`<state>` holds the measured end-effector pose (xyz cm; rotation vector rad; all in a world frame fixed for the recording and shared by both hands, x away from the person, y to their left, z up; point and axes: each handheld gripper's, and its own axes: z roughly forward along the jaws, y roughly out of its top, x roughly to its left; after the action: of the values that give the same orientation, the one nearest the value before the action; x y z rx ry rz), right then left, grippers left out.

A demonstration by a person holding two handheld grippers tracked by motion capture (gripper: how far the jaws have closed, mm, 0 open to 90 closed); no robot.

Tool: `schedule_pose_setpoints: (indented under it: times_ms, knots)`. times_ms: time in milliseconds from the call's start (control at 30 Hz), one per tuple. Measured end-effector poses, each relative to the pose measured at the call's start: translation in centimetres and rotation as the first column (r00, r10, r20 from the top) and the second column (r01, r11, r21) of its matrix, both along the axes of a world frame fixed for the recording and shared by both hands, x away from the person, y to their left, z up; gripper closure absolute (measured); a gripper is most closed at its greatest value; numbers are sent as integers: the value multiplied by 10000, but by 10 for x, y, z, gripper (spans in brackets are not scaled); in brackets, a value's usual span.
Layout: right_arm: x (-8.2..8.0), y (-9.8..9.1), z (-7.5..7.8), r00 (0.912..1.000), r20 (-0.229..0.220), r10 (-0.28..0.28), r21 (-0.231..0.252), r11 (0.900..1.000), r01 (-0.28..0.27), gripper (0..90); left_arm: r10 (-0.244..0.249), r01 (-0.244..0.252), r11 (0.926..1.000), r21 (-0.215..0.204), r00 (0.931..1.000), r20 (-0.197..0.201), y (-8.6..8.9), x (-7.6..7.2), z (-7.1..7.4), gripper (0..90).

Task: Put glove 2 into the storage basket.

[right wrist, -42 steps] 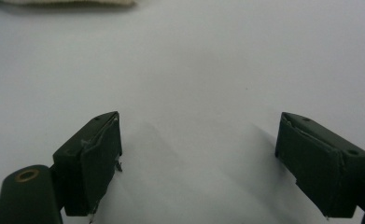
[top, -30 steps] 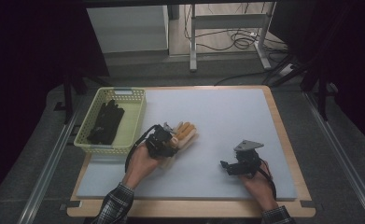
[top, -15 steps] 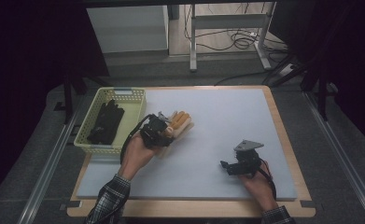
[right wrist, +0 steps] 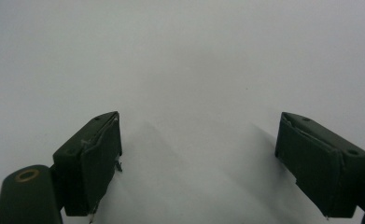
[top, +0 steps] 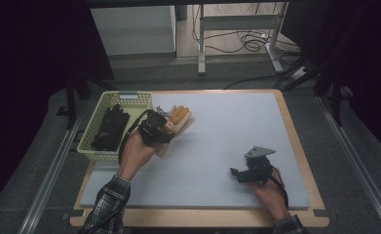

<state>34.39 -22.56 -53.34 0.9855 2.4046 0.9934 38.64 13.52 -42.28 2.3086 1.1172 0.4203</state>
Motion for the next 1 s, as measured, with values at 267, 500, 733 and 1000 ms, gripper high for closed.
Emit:
schedule_pose_setpoints:
  times_ms: [267, 500, 733, 1000]
  knots:
    - [0, 0, 0, 10000, -1, 0, 3, 10000, 0, 142, 340, -342, 9994, 112, 9993, 121, 16, 5, 9, 570]
    - [0, 0, 0, 10000, -3, -2, 2, 10000, 2, 142, 835, -837, 9964, 95, 9961, 276, 35, 11, 17, 603]
    - [0, 0, 0, 10000, -2, 0, 1, 10000, 0, 143, 1253, -1248, 9918, -284, 9920, 169, 54, 15, 17, 765]
    - [0, 0, 0, 10000, -10, 1, 3, 10000, -1, 143, 1457, -1438, 9873, -672, 9891, 235, 67, 16, 22, 808]
